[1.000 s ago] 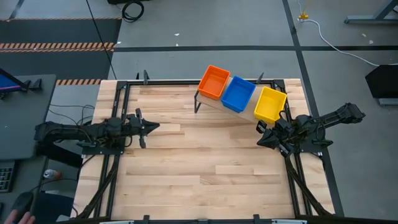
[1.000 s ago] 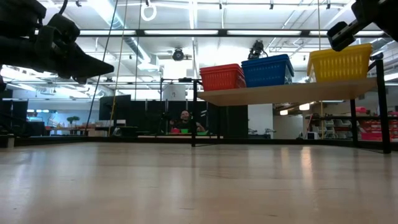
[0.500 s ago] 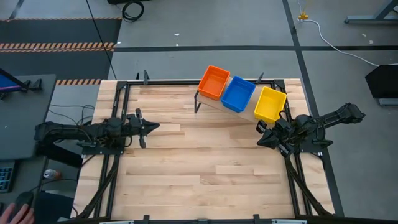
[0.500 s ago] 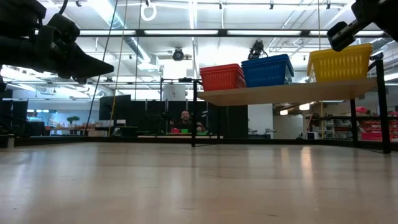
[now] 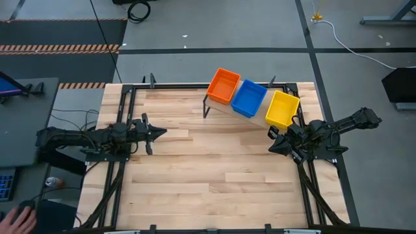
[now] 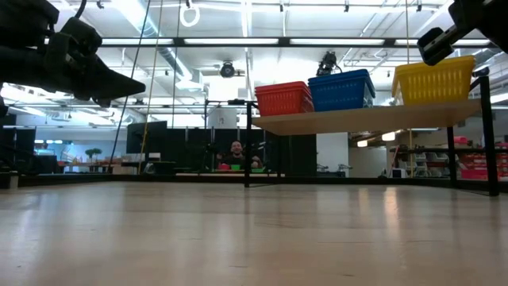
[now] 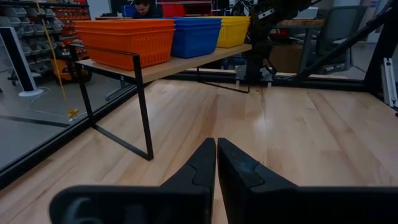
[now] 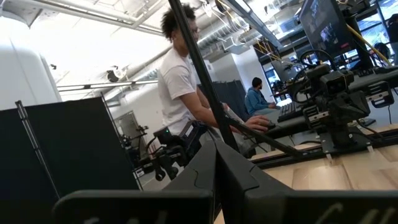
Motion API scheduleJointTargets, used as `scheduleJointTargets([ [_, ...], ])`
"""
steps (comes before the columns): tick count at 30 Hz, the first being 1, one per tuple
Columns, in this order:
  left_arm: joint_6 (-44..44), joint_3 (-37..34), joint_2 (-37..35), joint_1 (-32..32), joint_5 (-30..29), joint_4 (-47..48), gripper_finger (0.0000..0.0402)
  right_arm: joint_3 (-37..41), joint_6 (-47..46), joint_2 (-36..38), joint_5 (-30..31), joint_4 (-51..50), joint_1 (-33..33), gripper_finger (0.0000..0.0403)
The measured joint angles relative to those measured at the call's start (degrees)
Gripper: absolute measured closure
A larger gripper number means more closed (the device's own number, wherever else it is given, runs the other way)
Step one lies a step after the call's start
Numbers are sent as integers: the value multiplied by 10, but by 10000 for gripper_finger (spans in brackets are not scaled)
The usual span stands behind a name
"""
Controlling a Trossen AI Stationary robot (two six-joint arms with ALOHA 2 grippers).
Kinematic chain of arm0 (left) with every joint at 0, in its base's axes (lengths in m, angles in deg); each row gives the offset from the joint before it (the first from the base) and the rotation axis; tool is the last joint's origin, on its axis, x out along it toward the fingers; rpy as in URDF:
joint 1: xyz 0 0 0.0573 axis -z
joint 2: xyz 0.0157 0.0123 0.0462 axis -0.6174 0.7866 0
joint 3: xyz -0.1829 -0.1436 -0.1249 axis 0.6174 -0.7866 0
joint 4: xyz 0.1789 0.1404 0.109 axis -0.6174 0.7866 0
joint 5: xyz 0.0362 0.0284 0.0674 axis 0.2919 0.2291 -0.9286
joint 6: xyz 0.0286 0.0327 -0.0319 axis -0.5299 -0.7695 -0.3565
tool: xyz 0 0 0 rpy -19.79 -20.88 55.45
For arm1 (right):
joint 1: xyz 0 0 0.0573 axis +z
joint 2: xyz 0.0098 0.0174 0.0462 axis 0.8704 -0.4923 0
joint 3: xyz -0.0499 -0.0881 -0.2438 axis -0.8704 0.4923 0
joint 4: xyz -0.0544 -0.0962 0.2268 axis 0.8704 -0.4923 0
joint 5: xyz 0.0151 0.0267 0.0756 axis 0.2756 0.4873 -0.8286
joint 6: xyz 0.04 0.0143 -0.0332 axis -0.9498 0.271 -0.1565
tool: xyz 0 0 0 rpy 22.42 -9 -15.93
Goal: Stack baskets on shelf by color
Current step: Return to Home Position
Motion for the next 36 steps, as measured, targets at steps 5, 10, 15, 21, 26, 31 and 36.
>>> scheduleJointTargets([
  [5, 0, 0, 0, 0, 0, 0, 373, 0, 0, 0, 0, 0, 0, 391],
  [10, 0, 0, 0, 0, 0, 0, 370, 0, 0, 0, 0, 0, 0, 391],
  [15, 0, 0, 0, 0, 0, 0, 377, 0, 0, 0, 0, 0, 0, 391],
  [21, 0, 0, 0, 0, 0, 0, 372, 0, 0, 0, 0, 0, 0, 391],
  [26, 0, 0, 0, 0, 0, 0, 367, 0, 0, 0, 0, 0, 0, 391],
  [31, 0, 0, 0, 0, 0, 0, 366, 0, 0, 0, 0, 0, 0, 391],
  [36, 0, 0, 0, 0, 0, 0, 372, 0, 0, 0, 0, 0, 0, 391],
])
